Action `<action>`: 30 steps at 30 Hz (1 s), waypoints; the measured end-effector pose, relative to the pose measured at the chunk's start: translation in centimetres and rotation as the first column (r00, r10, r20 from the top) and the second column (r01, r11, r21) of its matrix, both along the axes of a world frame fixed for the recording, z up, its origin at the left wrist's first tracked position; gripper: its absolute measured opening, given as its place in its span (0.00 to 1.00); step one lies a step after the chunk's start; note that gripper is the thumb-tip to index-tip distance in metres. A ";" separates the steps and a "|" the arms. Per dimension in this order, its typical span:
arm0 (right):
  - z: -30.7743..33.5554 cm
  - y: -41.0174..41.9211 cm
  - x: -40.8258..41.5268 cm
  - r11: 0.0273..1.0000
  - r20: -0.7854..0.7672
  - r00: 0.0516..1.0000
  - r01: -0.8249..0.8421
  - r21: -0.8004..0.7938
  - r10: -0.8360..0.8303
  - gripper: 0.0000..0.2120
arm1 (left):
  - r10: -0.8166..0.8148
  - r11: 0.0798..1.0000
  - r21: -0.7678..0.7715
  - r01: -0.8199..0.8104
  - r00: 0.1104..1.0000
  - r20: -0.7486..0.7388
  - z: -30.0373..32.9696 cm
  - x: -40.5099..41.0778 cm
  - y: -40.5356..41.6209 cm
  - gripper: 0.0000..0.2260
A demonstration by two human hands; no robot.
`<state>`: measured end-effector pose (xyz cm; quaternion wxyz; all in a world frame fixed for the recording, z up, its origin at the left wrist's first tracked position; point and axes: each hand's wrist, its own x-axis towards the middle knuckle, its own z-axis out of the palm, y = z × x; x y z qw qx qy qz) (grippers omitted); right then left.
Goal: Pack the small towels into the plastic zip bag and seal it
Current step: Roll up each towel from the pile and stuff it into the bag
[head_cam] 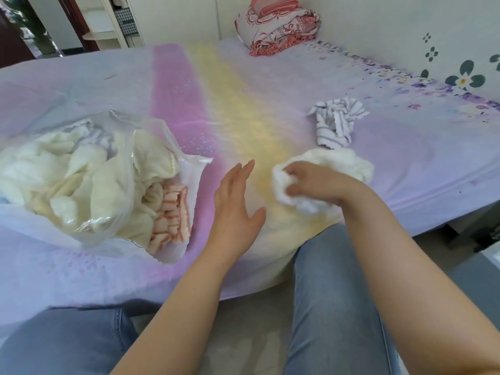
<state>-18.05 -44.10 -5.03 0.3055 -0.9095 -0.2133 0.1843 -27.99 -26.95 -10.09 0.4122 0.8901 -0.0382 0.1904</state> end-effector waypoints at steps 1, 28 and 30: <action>0.5 0.8 -1.9 0.990 -0.038 0.990 -0.136 0.048 0.138 0.10 | -0.049 0.999 -0.023 0.048 0.996 -0.078 0.2 -0.3 0.4 0.39; -3.7 12.1 -11.9 0.234 -0.525 0.847 0.496 0.836 0.082 0.15 | -0.077 0.976 -0.218 0.008 0.949 -0.307 4.3 -8.6 4.4 0.32; -3.3 12.0 -11.1 0.276 -0.532 0.846 0.502 0.819 0.039 0.14 | 0.115 0.993 -0.014 -0.116 0.992 -0.050 5.3 -9.5 4.9 0.24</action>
